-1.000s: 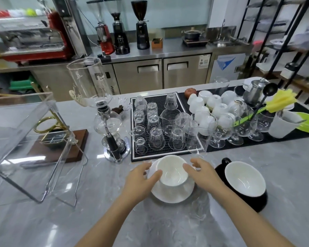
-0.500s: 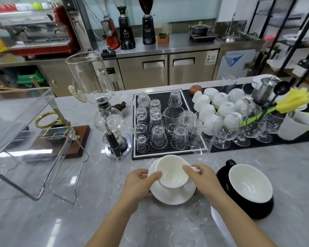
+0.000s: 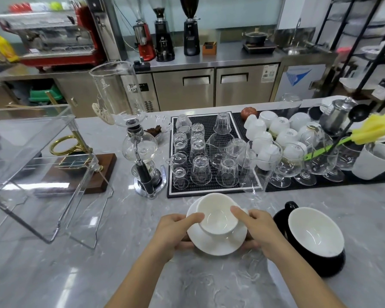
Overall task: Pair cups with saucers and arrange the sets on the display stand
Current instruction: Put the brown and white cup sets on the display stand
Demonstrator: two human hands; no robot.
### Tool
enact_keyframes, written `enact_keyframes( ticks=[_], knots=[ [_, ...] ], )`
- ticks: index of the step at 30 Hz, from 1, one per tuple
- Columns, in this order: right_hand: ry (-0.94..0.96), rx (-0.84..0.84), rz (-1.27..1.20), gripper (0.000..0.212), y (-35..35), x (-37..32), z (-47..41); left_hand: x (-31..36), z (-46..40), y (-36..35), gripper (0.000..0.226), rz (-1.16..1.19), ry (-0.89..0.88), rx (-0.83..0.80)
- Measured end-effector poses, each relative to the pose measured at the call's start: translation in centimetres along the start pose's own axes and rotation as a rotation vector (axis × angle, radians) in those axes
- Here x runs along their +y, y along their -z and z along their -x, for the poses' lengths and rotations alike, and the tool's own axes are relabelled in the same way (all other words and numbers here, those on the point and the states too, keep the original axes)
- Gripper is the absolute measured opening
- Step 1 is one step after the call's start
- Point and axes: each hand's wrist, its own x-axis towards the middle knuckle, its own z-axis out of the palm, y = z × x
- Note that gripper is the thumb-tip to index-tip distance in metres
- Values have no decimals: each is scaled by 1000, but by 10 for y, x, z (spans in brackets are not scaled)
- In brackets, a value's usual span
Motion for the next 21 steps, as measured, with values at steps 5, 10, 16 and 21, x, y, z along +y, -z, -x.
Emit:
enact_keyframes(
  ticks=[5, 10, 16, 21],
  knots=[
    [-1, -15, 5, 54, 1, -3, 1, 2, 1, -1, 51, 11, -11, 9],
    [27, -15, 52, 67, -1, -6, 7, 0, 4, 3, 56, 8, -3, 6],
    [103, -12, 75, 78, -9, -10, 21, -1, 24, 14, 54, 51, -49, 33],
    [210, -41, 36, 75, -21, -32, 34, 12, 49, 28, 42, 125, -145, 98]
  ],
)
